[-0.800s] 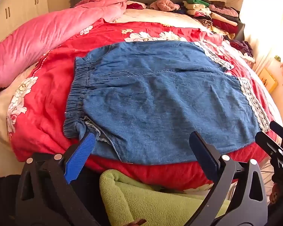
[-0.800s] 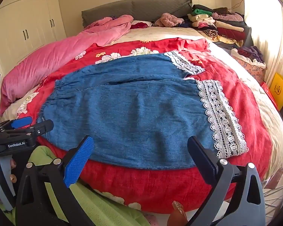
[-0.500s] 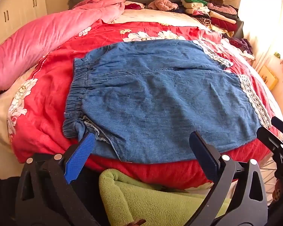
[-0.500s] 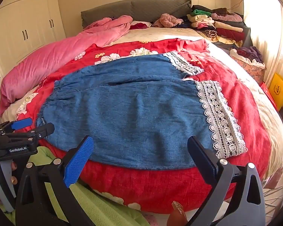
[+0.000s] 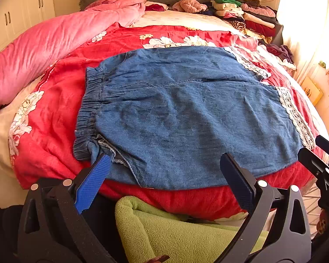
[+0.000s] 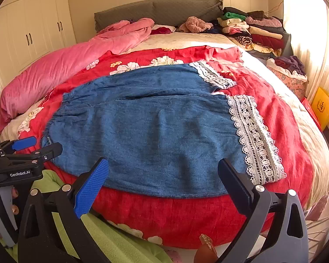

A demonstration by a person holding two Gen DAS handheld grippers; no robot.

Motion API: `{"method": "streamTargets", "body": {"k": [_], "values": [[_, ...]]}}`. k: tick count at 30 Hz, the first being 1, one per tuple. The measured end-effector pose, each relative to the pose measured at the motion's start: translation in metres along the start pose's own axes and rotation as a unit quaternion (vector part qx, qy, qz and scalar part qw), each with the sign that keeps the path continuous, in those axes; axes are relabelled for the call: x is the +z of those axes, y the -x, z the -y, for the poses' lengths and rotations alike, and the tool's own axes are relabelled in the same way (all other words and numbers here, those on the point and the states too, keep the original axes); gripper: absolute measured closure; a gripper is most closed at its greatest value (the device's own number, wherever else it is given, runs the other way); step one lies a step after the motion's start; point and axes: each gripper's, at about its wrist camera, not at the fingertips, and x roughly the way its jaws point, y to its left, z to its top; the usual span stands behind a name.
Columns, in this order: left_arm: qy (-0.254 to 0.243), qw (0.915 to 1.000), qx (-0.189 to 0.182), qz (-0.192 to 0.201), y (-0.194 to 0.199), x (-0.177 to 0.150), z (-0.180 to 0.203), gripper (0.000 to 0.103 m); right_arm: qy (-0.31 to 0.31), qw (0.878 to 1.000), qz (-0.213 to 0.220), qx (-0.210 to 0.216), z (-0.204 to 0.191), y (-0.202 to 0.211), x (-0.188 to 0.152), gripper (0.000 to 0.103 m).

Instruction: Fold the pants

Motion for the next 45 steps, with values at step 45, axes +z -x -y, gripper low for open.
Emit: {"method": "streamTargets", "body": {"k": [45], "values": [[-0.001,0.9999,0.007,0.009,0.0063,0.0034,-0.0055,0.009,0.014,1.000,0.004,-0.004,-0.0049,0.0030,0.0003,0.004]]}}
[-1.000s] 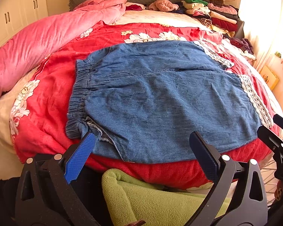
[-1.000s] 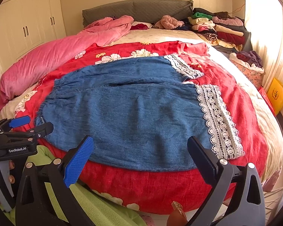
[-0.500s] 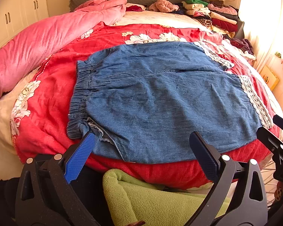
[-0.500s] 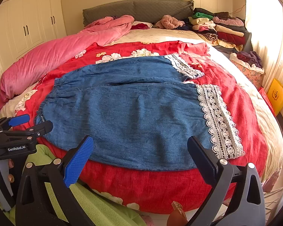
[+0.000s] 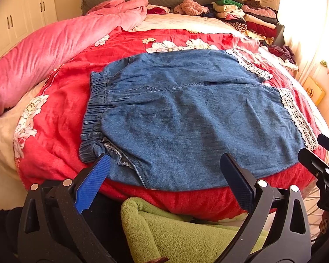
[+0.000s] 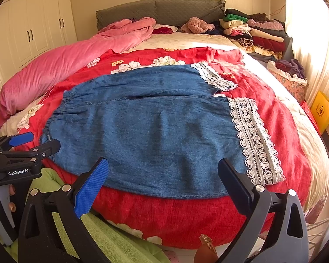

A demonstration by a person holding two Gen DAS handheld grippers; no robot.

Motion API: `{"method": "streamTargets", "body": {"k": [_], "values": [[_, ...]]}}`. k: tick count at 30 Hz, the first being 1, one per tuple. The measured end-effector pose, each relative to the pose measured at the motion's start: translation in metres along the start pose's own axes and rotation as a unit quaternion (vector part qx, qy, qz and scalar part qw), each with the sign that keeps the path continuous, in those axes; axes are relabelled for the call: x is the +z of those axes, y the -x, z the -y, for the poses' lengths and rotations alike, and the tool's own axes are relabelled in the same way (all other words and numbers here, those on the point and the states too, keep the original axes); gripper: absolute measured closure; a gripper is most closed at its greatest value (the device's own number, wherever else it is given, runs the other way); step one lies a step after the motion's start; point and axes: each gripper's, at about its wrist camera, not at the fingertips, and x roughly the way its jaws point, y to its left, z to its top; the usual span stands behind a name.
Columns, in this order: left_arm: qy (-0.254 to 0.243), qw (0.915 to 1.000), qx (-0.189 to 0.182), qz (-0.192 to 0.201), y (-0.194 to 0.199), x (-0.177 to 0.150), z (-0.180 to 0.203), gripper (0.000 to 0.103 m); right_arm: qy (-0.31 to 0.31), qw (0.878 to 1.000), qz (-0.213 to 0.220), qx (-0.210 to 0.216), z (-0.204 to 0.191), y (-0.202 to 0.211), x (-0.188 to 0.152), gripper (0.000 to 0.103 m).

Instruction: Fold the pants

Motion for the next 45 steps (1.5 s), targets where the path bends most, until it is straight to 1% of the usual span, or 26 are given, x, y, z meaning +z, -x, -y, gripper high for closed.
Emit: {"method": "streamTargets", "body": {"k": [8,13,16,20,21,26,30,32,37,41,45], "values": [[0.002,1.0000,0.005,0.007,0.000,0.005,-0.005,0.009,0.010,1.000,0.004,0.000,-0.003,-0.004,0.008,0.004],[0.005,0.9999,0.007,0.008,-0.004,0.015,-0.011,0.009,0.011,1.000,0.004,0.003,-0.001,-0.012,0.022,0.004],[0.009,0.9999,0.011,0.008,-0.007,0.022,-0.017,0.009,0.016,1.000,0.002,0.015,-0.002,-0.020,0.031,0.004],[0.019,0.9996,0.020,0.007,-0.016,0.035,-0.030,0.009,0.012,0.999,-0.018,0.037,-0.004,-0.043,0.046,0.004],[0.022,0.9994,0.027,0.005,-0.020,0.040,-0.036,0.009,0.011,0.999,-0.021,0.040,-0.005,-0.049,0.051,0.004],[0.033,0.9988,0.035,-0.005,-0.036,0.055,-0.053,0.009,0.034,0.999,-0.018,0.039,-0.014,-0.073,0.078,0.004],[0.035,0.9982,0.049,-0.010,-0.055,0.073,-0.070,0.009,0.029,0.997,-0.029,0.065,-0.018,-0.101,0.106,0.004],[0.036,0.9977,0.056,-0.012,-0.063,0.081,-0.076,0.009,0.023,0.997,-0.032,0.070,-0.019,-0.113,0.118,0.004],[0.037,0.9977,0.055,-0.012,-0.078,0.097,-0.087,0.009,0.030,0.995,-0.047,0.088,-0.028,-0.146,0.147,0.004],[0.039,0.9974,0.058,-0.014,-0.091,0.105,-0.094,0.009,0.051,0.994,-0.051,0.086,-0.038,-0.170,0.165,0.004],[0.036,0.9975,0.057,-0.019,-0.106,0.116,-0.100,0.009,0.068,0.991,-0.060,0.097,-0.050,-0.196,0.183,0.004]]}}
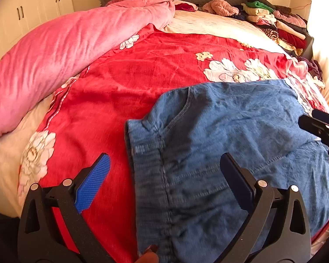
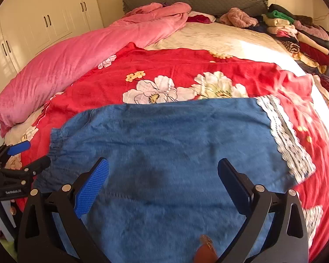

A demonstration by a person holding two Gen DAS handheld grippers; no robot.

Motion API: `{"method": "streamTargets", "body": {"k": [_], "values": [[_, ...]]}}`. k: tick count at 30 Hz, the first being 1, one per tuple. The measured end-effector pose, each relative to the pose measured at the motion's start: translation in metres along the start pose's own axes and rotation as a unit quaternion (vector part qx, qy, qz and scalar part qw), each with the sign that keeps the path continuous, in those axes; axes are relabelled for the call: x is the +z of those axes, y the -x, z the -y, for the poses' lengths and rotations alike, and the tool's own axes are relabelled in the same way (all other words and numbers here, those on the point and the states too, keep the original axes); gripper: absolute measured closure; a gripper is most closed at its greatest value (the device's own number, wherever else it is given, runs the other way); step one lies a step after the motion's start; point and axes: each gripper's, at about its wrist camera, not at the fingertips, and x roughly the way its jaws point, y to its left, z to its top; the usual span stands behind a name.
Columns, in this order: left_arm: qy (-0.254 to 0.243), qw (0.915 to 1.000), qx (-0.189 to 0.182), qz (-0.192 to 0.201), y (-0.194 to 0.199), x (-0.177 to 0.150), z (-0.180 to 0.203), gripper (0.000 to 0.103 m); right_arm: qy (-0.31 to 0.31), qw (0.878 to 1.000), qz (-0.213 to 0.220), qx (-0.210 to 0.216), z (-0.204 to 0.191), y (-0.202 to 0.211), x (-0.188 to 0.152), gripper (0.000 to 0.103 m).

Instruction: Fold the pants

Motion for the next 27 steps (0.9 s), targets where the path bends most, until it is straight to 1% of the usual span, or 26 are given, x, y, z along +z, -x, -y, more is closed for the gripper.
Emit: {"method": "streamTargets", "body": {"k": [2,5,7,11,12,15,18,21,22,23,24,26,27], "values": [[-0.001,1.0000,0.001,-0.004,-0.009,0.005,-0.002,0.009,0.021,1.000,0.000,-0.002,-0.004,-0.011,0.010,0.004],[-0.003,0.9999,-0.001,-0.012,-0.023,0.011,-0.006,0.009,0.071,0.997,-0.001,0.000,-0.012,-0.031,0.025,0.004],[0.000,0.9998,0.002,-0.022,-0.036,0.017,-0.013,0.009,0.099,0.995,-0.010,-0.003,-0.017,-0.049,0.034,0.004],[0.019,0.9992,-0.004,-0.036,-0.054,0.031,-0.036,0.009,0.133,0.991,-0.028,0.005,-0.024,-0.077,0.047,0.004],[0.022,0.9991,-0.004,-0.037,-0.058,0.034,-0.040,0.009,0.145,0.989,-0.035,0.013,-0.027,-0.085,0.051,0.004],[0.020,0.9989,-0.003,-0.043,-0.069,0.039,-0.047,0.009,0.170,0.985,-0.037,0.013,-0.035,-0.099,0.060,0.004],[0.022,0.9975,-0.031,-0.060,-0.083,0.038,-0.047,0.009,0.187,0.981,-0.051,0.013,-0.039,-0.117,0.069,0.004],[0.027,0.9971,-0.060,-0.039,-0.084,0.035,-0.050,0.010,0.194,0.979,-0.063,0.014,-0.041,-0.132,0.071,0.004],[0.024,0.9964,-0.073,-0.035,-0.084,0.034,-0.050,0.018,0.198,0.978,-0.065,0.014,-0.042,-0.135,0.072,0.004],[0.020,0.9959,-0.080,-0.038,-0.085,0.033,-0.048,0.035,0.202,0.977,-0.066,0.014,-0.043,-0.138,0.071,0.004],[0.013,0.9957,-0.084,-0.039,-0.085,0.032,-0.046,0.043,0.204,0.976,-0.067,0.015,-0.045,-0.140,0.070,0.004],[-0.008,0.9960,-0.084,-0.031,-0.082,0.030,-0.039,0.066,0.211,0.975,-0.066,0.022,-0.050,-0.141,0.069,0.004],[-0.027,0.9973,-0.065,-0.023,-0.077,0.029,-0.034,0.069,0.216,0.974,-0.065,0.024,-0.053,-0.141,0.068,0.004]]}}
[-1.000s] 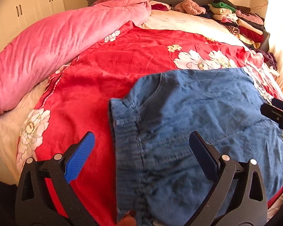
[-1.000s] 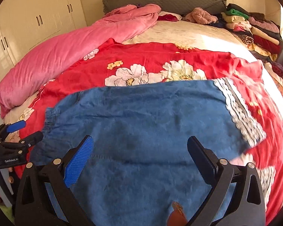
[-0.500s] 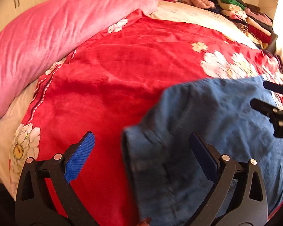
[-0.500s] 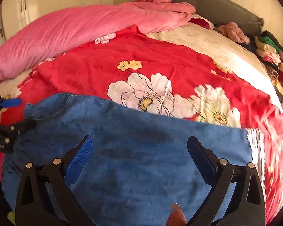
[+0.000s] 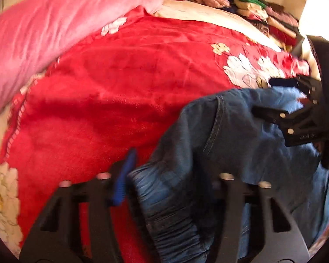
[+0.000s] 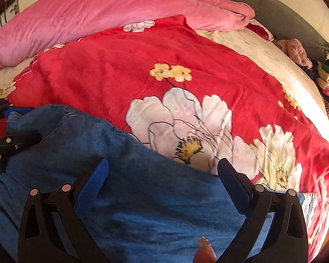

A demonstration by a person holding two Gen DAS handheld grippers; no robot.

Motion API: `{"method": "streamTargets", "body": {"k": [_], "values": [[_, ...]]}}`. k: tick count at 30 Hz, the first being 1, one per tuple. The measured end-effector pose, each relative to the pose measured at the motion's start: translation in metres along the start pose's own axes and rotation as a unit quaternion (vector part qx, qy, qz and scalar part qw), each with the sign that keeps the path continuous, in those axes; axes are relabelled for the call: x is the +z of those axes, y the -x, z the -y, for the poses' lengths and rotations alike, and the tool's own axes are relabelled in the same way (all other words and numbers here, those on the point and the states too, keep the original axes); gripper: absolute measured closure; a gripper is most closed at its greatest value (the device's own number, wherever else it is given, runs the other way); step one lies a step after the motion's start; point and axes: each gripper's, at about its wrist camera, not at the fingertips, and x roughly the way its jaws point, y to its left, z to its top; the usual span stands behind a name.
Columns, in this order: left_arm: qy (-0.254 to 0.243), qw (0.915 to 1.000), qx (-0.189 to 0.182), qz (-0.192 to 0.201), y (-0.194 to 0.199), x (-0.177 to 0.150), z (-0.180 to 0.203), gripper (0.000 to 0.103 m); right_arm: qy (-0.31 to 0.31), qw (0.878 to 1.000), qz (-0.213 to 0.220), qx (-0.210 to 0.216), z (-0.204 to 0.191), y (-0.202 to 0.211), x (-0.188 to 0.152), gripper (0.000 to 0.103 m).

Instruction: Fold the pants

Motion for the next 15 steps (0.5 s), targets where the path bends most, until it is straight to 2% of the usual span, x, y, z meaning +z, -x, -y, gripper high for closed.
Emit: {"method": "streamTargets", "body": {"k": [2,7,8,10,11,13,14,15], "values": [[-0.006,0.9999,0.003,0.008,0.003,0.000,0.002,0.074,0.013,1.000,0.002,0.002,-0.006,0.000,0.002,0.004],[-0.019,0.9992,0.005,0.034,0.020,0.001,0.005,0.078,0.057,0.998,-0.002,0.009,-0.023,-0.003,0.008,0.007],[-0.021,0.9990,-0.001,0.041,0.027,0.000,0.008,0.079,0.065,0.998,-0.001,0.016,-0.026,-0.004,0.008,0.012],[-0.021,0.9985,-0.011,0.050,0.035,0.000,0.010,0.080,0.068,0.997,0.002,0.037,-0.030,-0.005,0.008,0.037],[-0.022,0.9980,-0.018,0.056,0.040,-0.001,0.011,0.080,0.068,0.997,0.003,0.040,-0.032,-0.006,0.008,0.041],[-0.028,0.9972,-0.024,0.065,0.050,-0.002,0.016,0.081,0.078,0.996,0.012,0.050,-0.038,-0.005,0.004,0.058],[-0.032,0.9969,-0.024,0.069,0.055,-0.004,0.018,0.082,0.077,0.996,0.015,0.052,-0.039,-0.003,0.003,0.061],[-0.035,0.9966,-0.024,0.071,0.058,-0.005,0.020,0.082,0.069,0.996,0.021,0.058,-0.038,0.001,0.002,0.069]]}}
